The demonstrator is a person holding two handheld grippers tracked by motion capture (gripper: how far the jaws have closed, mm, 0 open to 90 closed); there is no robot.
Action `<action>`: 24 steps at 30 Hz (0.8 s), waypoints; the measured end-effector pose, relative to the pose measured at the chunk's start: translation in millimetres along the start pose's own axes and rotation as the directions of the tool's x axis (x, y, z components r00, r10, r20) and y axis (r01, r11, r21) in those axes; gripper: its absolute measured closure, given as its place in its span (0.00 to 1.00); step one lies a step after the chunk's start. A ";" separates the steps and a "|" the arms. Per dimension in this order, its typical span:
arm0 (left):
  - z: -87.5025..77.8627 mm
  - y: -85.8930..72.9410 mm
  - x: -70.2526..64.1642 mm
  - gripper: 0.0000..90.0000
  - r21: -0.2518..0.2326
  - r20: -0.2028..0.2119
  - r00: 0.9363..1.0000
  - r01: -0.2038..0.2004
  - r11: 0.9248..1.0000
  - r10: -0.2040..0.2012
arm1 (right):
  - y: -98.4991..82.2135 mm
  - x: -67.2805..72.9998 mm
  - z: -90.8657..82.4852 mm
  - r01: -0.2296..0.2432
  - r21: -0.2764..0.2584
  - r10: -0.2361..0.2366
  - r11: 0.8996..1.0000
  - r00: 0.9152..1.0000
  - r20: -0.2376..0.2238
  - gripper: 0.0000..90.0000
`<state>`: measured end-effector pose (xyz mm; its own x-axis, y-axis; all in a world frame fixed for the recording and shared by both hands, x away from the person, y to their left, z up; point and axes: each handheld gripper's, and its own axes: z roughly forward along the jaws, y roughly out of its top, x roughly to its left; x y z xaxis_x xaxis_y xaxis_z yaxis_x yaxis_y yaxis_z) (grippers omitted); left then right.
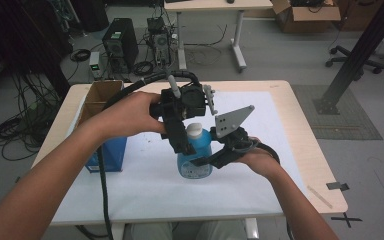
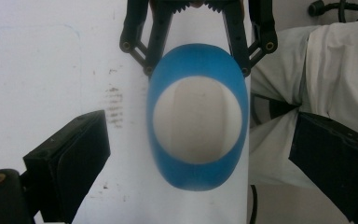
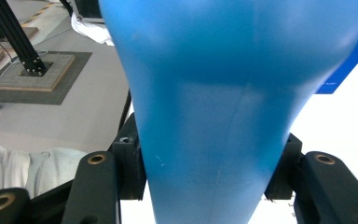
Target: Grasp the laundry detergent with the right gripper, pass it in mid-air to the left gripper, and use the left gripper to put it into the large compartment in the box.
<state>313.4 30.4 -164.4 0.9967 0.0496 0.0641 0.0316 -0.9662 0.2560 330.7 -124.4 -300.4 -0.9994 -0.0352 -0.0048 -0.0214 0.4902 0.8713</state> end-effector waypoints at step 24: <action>24.1 3.1 1.4 0.10 0.027 0.005 1.000 -0.025 0.999 0.025 | -0.1 -1.1 1.9 -0.004 -0.003 0.004 1.000 1.000 -0.008 0.50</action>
<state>316.6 21.4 -186.7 0.9975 0.0247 0.0658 0.0090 -0.9735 0.2284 331.7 -122.8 -301.3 -0.9992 -0.0398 0.0029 -0.0169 0.4876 0.8729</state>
